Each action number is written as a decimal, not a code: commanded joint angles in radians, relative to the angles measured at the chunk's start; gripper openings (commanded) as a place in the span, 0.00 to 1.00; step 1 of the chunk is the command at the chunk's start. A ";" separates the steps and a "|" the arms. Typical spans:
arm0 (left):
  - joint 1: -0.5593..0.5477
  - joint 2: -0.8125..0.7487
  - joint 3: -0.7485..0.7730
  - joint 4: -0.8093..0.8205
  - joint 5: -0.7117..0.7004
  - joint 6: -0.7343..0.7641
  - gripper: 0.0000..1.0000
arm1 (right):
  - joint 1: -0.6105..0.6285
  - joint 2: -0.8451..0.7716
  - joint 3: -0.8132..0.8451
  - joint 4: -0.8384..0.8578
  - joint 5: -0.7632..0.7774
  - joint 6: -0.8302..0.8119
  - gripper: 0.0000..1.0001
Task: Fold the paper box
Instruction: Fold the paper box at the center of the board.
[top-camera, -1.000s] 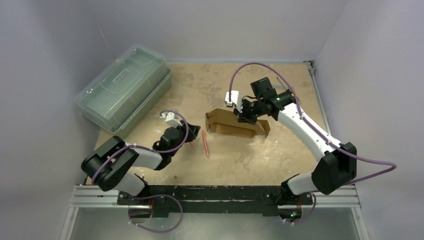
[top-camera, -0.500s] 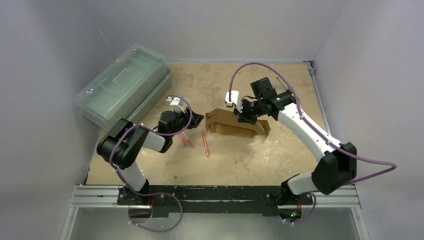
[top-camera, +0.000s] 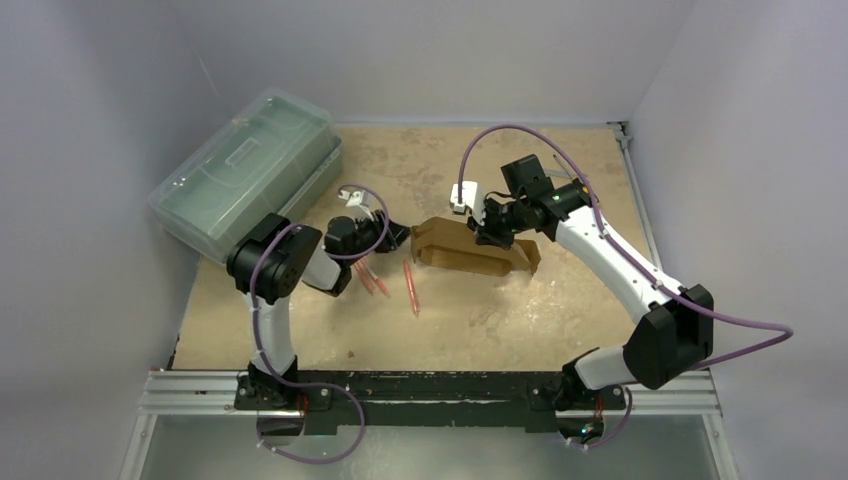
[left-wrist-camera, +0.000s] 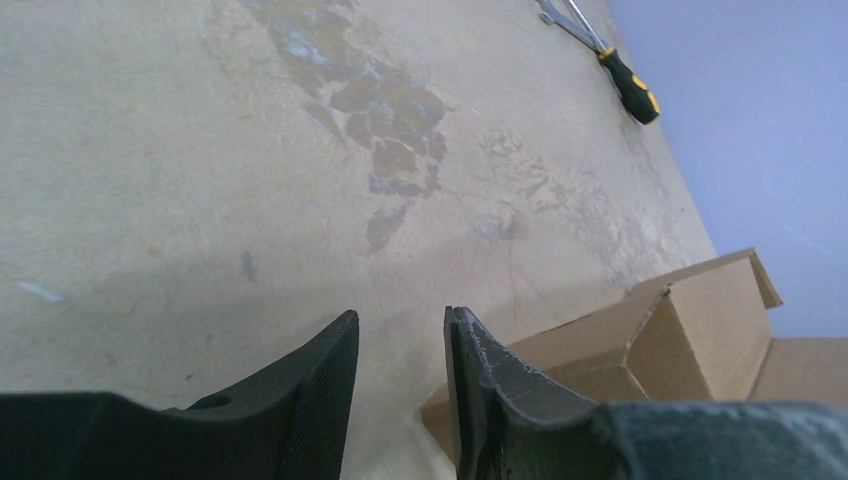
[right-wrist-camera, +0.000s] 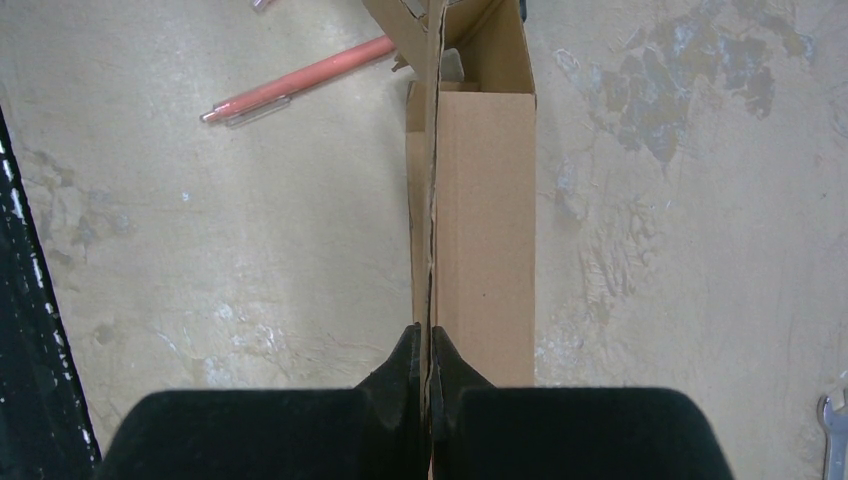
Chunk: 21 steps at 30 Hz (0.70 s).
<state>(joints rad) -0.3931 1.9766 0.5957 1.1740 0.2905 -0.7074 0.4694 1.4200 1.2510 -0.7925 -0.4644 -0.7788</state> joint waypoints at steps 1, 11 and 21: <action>0.003 0.015 0.014 0.145 0.117 -0.033 0.36 | -0.002 -0.004 0.012 0.006 -0.028 -0.005 0.00; 0.001 0.021 -0.058 0.222 0.197 -0.035 0.34 | -0.002 0.008 0.027 0.010 -0.039 0.009 0.00; -0.015 0.042 -0.068 0.239 0.211 -0.044 0.33 | -0.002 0.013 0.040 0.010 -0.055 0.017 0.00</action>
<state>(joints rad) -0.3962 2.0006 0.5270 1.3460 0.4751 -0.7422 0.4694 1.4204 1.2514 -0.7925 -0.4683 -0.7769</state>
